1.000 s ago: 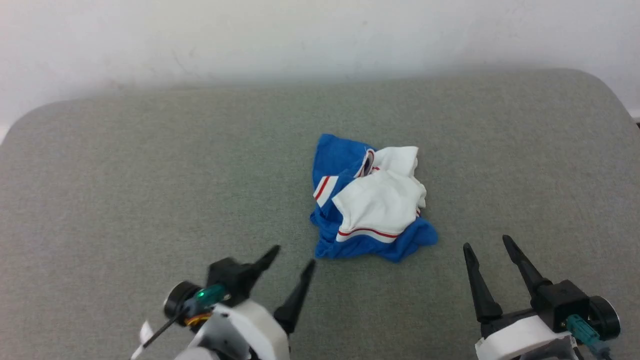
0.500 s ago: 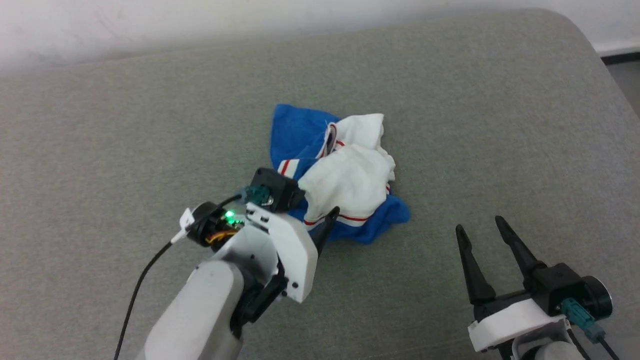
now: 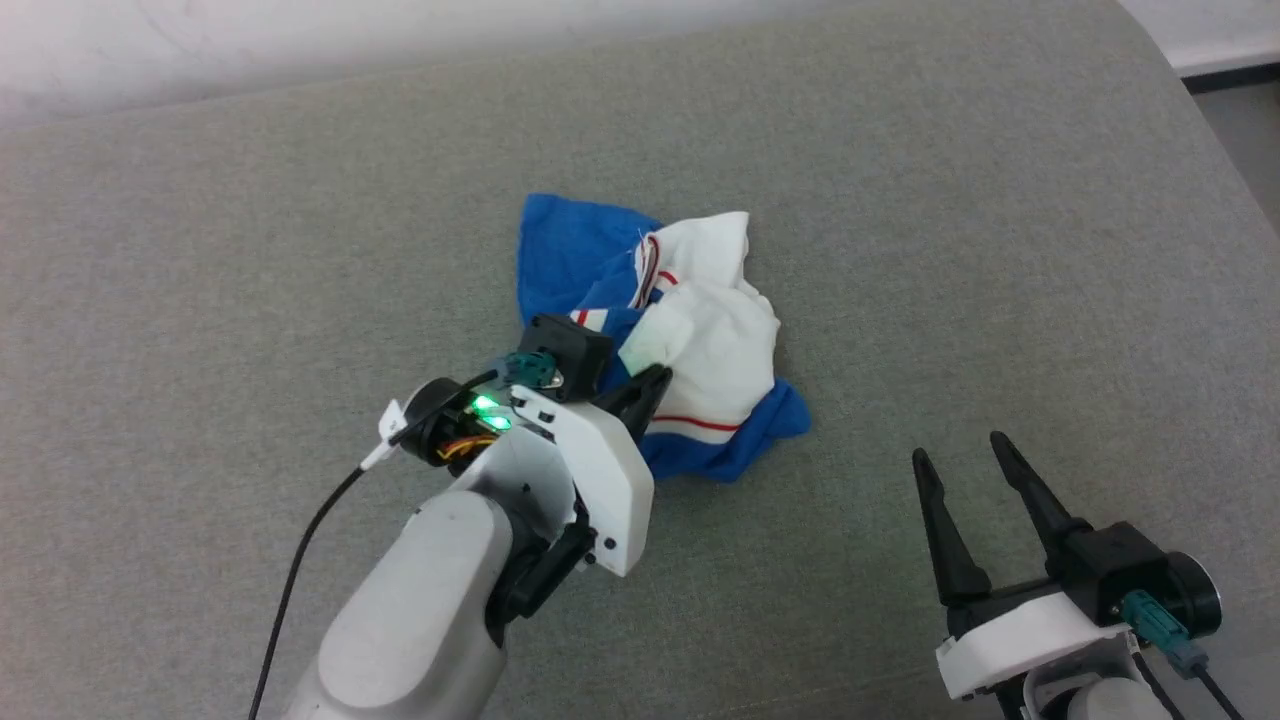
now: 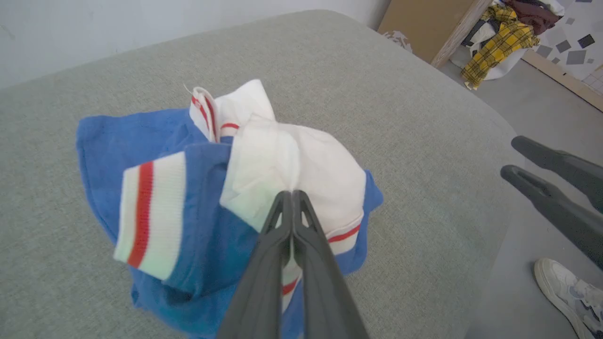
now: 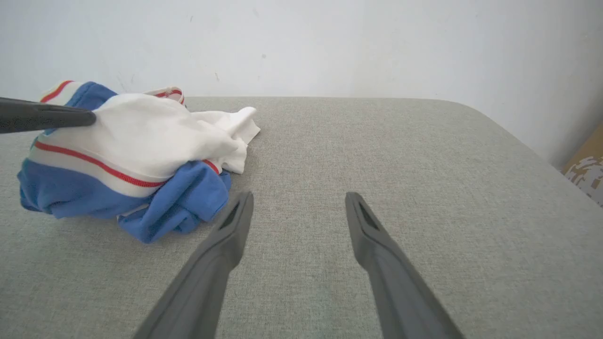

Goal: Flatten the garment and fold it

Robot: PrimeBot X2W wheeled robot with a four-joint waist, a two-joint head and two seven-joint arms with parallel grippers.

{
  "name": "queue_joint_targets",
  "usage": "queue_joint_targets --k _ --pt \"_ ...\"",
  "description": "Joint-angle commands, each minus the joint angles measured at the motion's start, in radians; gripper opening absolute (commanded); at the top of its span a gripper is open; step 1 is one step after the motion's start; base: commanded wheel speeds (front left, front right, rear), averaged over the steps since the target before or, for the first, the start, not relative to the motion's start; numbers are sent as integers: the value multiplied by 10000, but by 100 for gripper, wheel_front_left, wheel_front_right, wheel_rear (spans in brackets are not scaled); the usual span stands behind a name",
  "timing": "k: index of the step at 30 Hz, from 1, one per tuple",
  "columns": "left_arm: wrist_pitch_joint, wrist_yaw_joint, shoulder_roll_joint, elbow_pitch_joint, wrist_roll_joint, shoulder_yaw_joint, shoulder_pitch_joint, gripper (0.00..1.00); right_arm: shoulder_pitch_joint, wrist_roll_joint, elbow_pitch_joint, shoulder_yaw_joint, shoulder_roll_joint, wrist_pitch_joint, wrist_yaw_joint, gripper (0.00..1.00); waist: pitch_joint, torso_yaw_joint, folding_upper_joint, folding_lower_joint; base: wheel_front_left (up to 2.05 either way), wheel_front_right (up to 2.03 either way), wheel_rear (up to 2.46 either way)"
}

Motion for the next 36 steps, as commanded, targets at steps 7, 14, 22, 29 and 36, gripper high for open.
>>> queue_joint_targets --k 7,14,22,29,36 --pt "-2124 554 311 -935 -135 1157 621 0 129 -167 18 -85 9 -54 -21 100 -1037 959 0 -1 0 0 0" --pt "-3256 1810 924 -1416 -551 2953 2342 0 358 -261 -48 -75 9 -43 -21 100 -1421 1514 0 -1 0 0 0" --pt "-3605 2781 842 -208 -845 3756 4015 21 463 -292 -50 -35 9 11 -21 100 -1433 1796 0 -1 0 0 0" --pt "-5141 2287 676 135 -683 3634 3798 100 498 -441 -110 -241 9 121 -21 100 -1556 2001 0 -1 0 0 0" --pt "-6380 1713 936 -572 814 3087 3676 100 72 -408 -373 -632 9 1121 -21 100 -1699 2458 0 -1 0 0 0"
